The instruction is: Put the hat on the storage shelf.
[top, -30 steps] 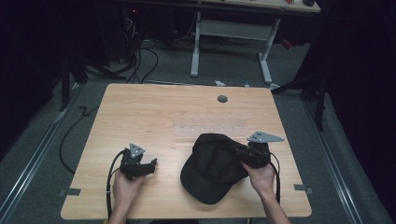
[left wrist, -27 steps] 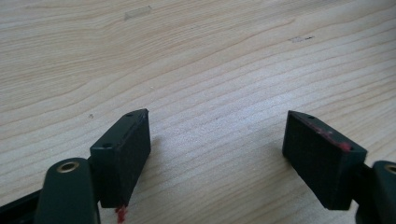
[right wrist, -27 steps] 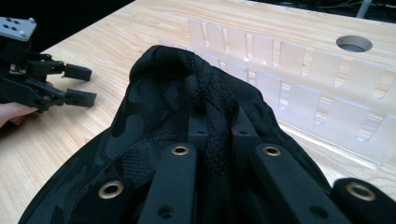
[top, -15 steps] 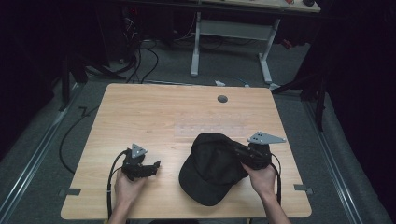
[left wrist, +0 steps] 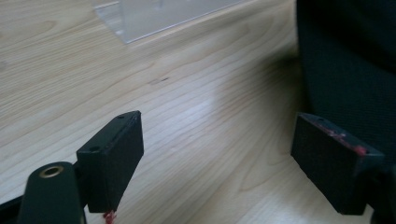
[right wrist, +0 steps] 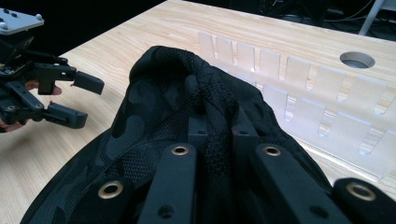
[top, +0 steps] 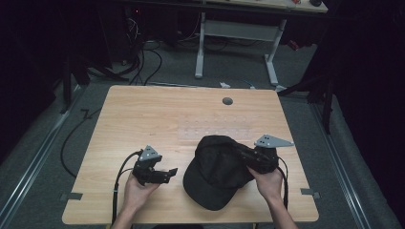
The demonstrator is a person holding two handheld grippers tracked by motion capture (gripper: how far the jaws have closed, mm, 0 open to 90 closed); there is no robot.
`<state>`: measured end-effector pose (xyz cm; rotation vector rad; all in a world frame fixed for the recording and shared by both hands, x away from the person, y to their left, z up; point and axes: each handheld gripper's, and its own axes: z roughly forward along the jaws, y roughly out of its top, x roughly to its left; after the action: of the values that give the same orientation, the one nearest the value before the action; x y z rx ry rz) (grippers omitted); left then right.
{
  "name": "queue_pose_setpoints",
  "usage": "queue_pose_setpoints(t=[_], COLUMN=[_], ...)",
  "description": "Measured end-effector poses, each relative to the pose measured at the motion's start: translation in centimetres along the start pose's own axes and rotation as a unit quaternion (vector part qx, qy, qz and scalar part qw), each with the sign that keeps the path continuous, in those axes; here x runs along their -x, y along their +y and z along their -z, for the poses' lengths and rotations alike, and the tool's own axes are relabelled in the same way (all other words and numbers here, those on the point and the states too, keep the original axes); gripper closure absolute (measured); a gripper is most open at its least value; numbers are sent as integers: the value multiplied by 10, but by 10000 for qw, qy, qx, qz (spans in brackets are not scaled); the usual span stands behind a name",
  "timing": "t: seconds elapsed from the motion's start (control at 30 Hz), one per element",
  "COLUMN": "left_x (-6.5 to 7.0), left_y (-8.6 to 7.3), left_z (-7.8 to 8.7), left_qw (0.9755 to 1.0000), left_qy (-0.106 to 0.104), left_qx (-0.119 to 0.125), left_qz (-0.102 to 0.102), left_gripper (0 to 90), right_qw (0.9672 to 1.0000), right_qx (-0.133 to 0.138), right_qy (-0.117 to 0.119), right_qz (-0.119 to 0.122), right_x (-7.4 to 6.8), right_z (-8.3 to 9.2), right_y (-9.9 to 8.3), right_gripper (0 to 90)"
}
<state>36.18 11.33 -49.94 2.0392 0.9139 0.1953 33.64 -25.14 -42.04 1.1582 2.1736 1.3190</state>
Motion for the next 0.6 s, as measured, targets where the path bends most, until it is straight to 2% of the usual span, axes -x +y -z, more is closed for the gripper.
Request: queue_pose_setpoints(t=[0.03,0.3,0.43,0.47,0.6], left_x=[0,12,17,19,22], left_y=[0,11,16,18,20], left_z=[0,-1,-3,-4,-6], left_qw=[10000,9991,9982,9976,9967], left_qy=[0,-393,-540,-641,-743], left_qx=[0,-39,-81,-100,-143], left_qz=[0,-146,-232,-256,-298], left_gripper=[173,168,167,167,167], right_qw=[10000,9999,9998,9996,9994], right_qx=[2,81,111,122,159], right_qy=[-2,40,74,93,137], right_qz=[5,101,158,221,274], right_x=[0,-2,-5,-6,-8], right_z=[0,0,0,-1,-2], right_y=[0,4,7,9,11], right_gripper=[830,830,830,829,830])
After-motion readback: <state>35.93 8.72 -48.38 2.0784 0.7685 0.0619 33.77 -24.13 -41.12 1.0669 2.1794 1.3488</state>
